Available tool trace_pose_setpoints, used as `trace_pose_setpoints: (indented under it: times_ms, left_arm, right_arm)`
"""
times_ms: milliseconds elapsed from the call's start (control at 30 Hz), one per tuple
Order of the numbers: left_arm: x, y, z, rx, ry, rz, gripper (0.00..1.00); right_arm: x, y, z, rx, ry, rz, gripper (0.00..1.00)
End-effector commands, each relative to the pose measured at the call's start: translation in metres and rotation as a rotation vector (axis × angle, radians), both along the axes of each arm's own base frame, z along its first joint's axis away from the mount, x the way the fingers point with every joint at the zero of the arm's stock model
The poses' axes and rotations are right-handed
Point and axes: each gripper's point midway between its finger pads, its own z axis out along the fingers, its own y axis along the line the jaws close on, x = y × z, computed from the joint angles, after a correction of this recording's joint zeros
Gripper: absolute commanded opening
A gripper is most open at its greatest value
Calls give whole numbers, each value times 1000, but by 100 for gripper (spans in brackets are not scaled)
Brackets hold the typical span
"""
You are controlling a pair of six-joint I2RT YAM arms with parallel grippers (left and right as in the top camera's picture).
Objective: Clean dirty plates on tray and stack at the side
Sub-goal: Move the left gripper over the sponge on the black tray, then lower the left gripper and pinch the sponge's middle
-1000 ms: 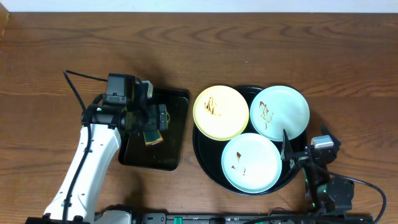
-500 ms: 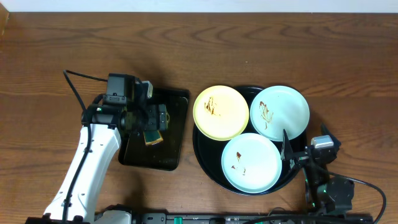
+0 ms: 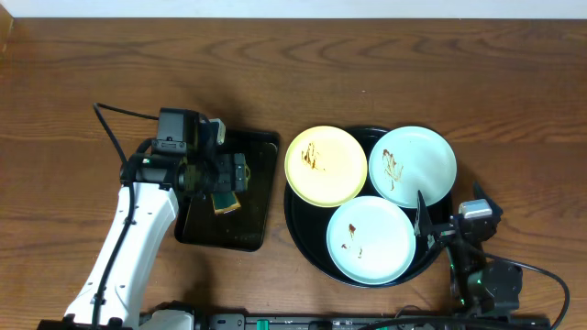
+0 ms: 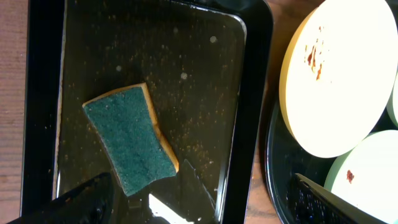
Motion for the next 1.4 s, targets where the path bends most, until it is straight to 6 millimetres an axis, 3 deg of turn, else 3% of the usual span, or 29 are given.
trace_pose_setpoints:
  times_ms: [0,133,167,233,267,333,400,500,567,767,867,967,1133,1233,1367]
  left_arm:
    - [6,1,8,15,-34,-11,88]
    - [7,1,8,15,-35,-11,76]
    - [7,1,8,14,-38,-11,92]
    - [7,1,8,15,-37,-11,98]
    - [7,1,8,15,-37,-11,92]
    - [8,2,8,22,-41,-7,67]
    - [9,8,7,50,-40,17,64]
    - [5,46,-1,194,10,253,59]
    - [-2,55,-4,240,37,294,62]
    - [-14,53,-23,249,118,249,84]
    - [-16,49,-44,248,193,216,84]
    - [-12,25,-59,129,241,158,85]
    - [0,7,-72,37,251,132,85]
    - [0,8,-75,44,257,135,86]
    - [3,30,-84,149,262,228,87]
  right_arm:
    - [0,-2,0,13,2,-6,99]
    - [0,-2,0,13,2,-6,99]
    - [0,-2,0,13,2,-6,99]
    - [0,-2,0,13,2,-6,99]
    - [0,-2,0,13,2,-6,99]
    - [0,-2,0,13,2,-6,99]
    - [0,-2,0,13,2,-6,99]
    - [0,-2,0,13,2,-6,99]
    - [0,-2,0,13,2,-6,99]
    - [0,-2,0,13,2,-6,99]
    - [0,-2,0,13,2,-6,99]
    - [0,-2,0,13,2,-6,99]
    - [0,-2,0,13,2,-6,99]
    - [0,-2,0,13,2,-6,99]
    - [0,-2,0,13,1,-6,99]
